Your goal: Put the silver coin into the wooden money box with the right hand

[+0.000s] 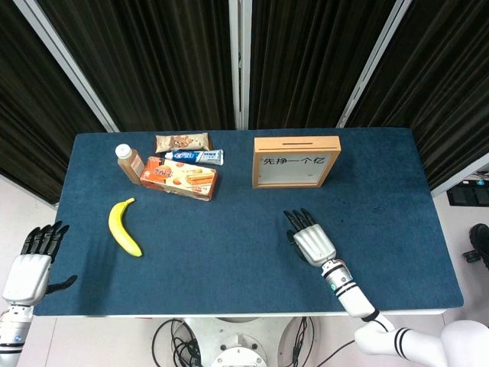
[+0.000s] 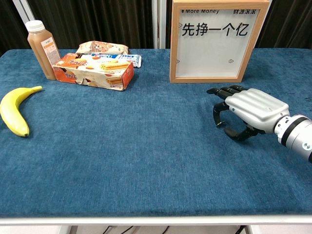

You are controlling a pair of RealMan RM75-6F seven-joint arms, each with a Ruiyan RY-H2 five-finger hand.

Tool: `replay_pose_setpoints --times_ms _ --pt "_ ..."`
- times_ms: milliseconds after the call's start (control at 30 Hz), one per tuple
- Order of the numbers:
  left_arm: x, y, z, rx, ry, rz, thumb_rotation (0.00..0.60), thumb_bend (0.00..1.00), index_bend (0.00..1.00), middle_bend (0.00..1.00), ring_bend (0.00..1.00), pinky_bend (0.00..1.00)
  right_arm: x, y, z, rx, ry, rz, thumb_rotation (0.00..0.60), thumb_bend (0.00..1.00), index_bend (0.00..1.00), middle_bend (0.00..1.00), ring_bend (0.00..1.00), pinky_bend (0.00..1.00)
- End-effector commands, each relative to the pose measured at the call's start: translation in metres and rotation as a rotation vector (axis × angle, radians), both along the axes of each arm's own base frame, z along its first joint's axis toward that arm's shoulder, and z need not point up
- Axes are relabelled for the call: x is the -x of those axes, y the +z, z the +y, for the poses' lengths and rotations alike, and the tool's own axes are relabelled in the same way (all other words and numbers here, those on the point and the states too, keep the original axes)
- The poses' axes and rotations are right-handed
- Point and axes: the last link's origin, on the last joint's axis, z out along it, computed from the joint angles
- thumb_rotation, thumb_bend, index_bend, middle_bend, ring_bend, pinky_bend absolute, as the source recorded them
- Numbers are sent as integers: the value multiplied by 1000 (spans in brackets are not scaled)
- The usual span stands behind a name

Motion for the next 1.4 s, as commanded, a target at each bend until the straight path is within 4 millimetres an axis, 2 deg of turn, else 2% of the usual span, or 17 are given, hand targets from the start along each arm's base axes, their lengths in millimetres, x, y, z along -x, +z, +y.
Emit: replay_pose_setpoints --times_ms 33,1400 --pt "0 -1 0 3 -1 0 600 121 26 0 0 0 0 -1 0 3 2 1 600 327 496 21 0 0" --pt "0 0 -5 8 -10 -28 600 122 26 0 0 0 -5 3 0 26 29 -35 600 327 510 39 0 0"
